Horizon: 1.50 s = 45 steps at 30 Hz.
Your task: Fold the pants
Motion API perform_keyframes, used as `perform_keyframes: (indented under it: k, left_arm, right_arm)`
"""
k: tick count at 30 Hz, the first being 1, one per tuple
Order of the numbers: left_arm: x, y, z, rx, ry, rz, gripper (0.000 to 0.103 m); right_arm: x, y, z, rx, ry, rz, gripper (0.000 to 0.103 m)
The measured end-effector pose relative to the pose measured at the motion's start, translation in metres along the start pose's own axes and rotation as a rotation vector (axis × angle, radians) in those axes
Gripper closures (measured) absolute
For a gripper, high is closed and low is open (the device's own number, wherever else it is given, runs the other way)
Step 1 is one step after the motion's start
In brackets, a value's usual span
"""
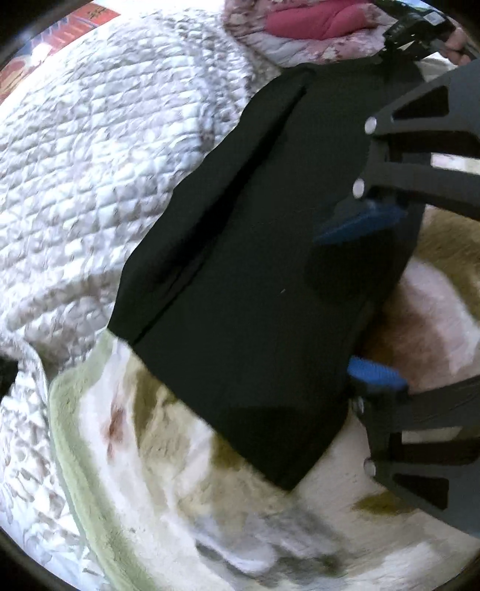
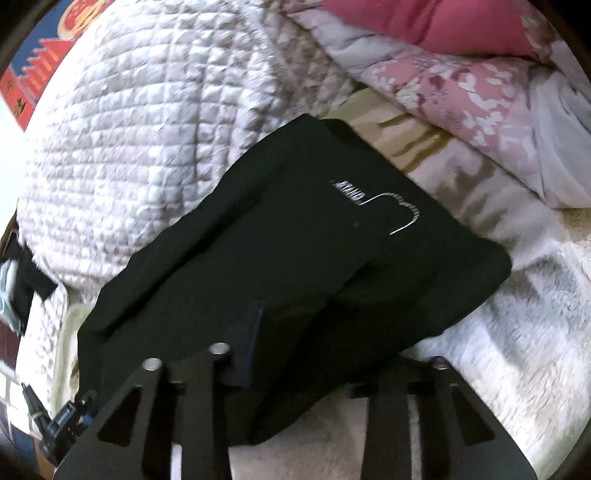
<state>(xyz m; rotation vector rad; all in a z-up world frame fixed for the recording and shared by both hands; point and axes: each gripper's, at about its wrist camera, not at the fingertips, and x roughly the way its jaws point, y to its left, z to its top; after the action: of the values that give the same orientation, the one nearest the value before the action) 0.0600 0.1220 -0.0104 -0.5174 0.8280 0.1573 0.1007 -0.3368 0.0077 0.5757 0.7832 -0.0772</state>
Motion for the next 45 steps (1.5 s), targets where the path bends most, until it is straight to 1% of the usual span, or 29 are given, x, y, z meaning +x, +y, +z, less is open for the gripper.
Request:
perform_keyframes:
  k: [1,2,3,4,5,6,7,9,12,15,18,21,23,24,25,27,28,29,30,31,34,35,37,39,41,42,43,44,45]
  left_arm:
    - [0.001,0.001,0.002,-0.002,-0.005,0.010,0.055]
    - [0.001,0.003,0.002,-0.001,-0.011,0.023,0.066]
    - [0.001,0.004,0.004,-0.004,-0.016,0.043,0.072]
    - [0.002,0.007,0.006,-0.014,-0.018,0.056,0.085]
    - [0.003,0.010,0.009,-0.028,-0.016,0.063,0.095]
    - [0.003,0.014,0.010,-0.042,-0.013,0.061,0.095]
    - [0.002,0.016,0.010,-0.049,-0.010,0.053,0.098]
    - [-0.007,0.013,0.009,-0.030,-0.022,0.058,0.099]
    - [-0.030,0.004,0.008,0.008,-0.050,0.038,0.099]
    - [-0.061,0.001,0.003,0.054,-0.077,0.039,0.099]
    - [-0.091,0.007,-0.005,0.069,-0.089,0.026,0.099]
    - [-0.115,0.014,-0.019,0.094,-0.099,0.021,0.099]
    - [-0.125,0.019,-0.035,0.116,-0.090,0.022,0.099]
    - [-0.124,0.021,-0.042,0.134,-0.079,0.033,0.099]
    - [-0.121,0.023,-0.049,0.147,-0.062,0.050,0.099]
    - [-0.103,0.030,-0.059,0.137,0.012,0.086,0.099]
    - [-0.096,0.035,-0.061,0.113,0.052,0.092,0.099]
    - [-0.094,0.040,-0.062,0.091,0.063,0.087,0.099]
    - [-0.096,0.043,-0.063,0.080,0.059,0.078,0.098]
    - [-0.101,0.044,-0.062,0.075,0.043,0.065,0.098]
    - [-0.112,0.049,-0.061,0.064,0.012,0.085,0.094]
    - [-0.115,0.053,-0.062,0.050,0.009,0.099,0.094]
    - [-0.125,0.060,-0.066,0.031,-0.012,0.153,0.094]
    - [-0.140,0.070,-0.073,0.016,-0.049,0.214,0.094]
    - [-0.150,0.070,-0.071,0.024,-0.093,0.271,0.094]
    - [-0.154,0.068,-0.068,0.037,-0.115,0.280,0.094]
    - [-0.156,0.062,-0.065,0.057,-0.133,0.267,0.094]
    - [-0.156,0.055,-0.062,0.079,-0.143,0.245,0.093]
    - [-0.154,0.047,-0.059,0.105,-0.148,0.225,0.093]
  right_arm:
    - [0.000,-0.002,0.001,0.004,-0.005,-0.005,0.083]
    - [0.000,-0.004,0.004,0.008,-0.011,-0.010,0.085]
    - [0.001,-0.006,0.006,0.013,-0.014,-0.011,0.090]
    - [0.001,-0.007,0.008,0.018,-0.014,-0.010,0.094]
    - [0.002,-0.008,0.010,0.023,-0.012,-0.005,0.095]
    - [0.001,-0.008,0.011,0.026,-0.009,0.001,0.097]
    - [0.000,-0.008,0.012,0.026,-0.007,0.008,0.097]
    - [-0.010,-0.008,0.013,0.027,-0.011,0.029,0.098]
    - [-0.030,-0.004,0.013,0.018,-0.018,0.062,0.098]
    - [-0.057,-0.001,0.010,-0.001,-0.016,0.077,0.098]
    - [-0.081,-0.007,-0.001,0.000,0.005,0.092,0.098]
    - [-0.103,-0.020,-0.025,0.009,0.036,0.093,0.098]
    - [-0.109,-0.031,-0.046,0.004,0.066,0.062,0.098]
    - [-0.108,-0.035,-0.054,-0.004,0.083,0.043,0.098]
    - [-0.101,-0.041,-0.063,-0.008,0.117,0.016,0.098]
    - [-0.087,-0.056,-0.076,0.037,0.173,0.010,0.098]
    - [-0.087,-0.060,-0.078,0.053,0.169,0.025,0.098]
    - [-0.090,-0.060,-0.078,0.056,0.154,0.028,0.098]
    - [-0.092,-0.060,-0.077,0.052,0.145,0.026,0.096]
    - [-0.094,-0.059,-0.077,0.042,0.138,0.027,0.091]
    - [-0.102,-0.062,-0.080,0.056,0.131,0.023,0.085]
    - [-0.106,-0.063,-0.083,0.066,0.128,0.018,0.085]
    - [-0.122,-0.065,-0.088,0.074,0.106,-0.018,0.083]
    - [-0.141,-0.064,-0.090,0.068,0.056,-0.089,0.082]
    - [-0.154,-0.063,-0.088,0.057,-0.007,-0.158,0.080]
    - [-0.160,-0.061,-0.085,0.040,-0.051,-0.197,0.080]
    - [-0.163,-0.058,-0.083,0.016,-0.088,-0.222,0.080]
    - [-0.164,-0.054,-0.080,-0.013,-0.111,-0.239,0.079]
    - [-0.162,-0.048,-0.077,-0.043,-0.112,-0.235,0.079]
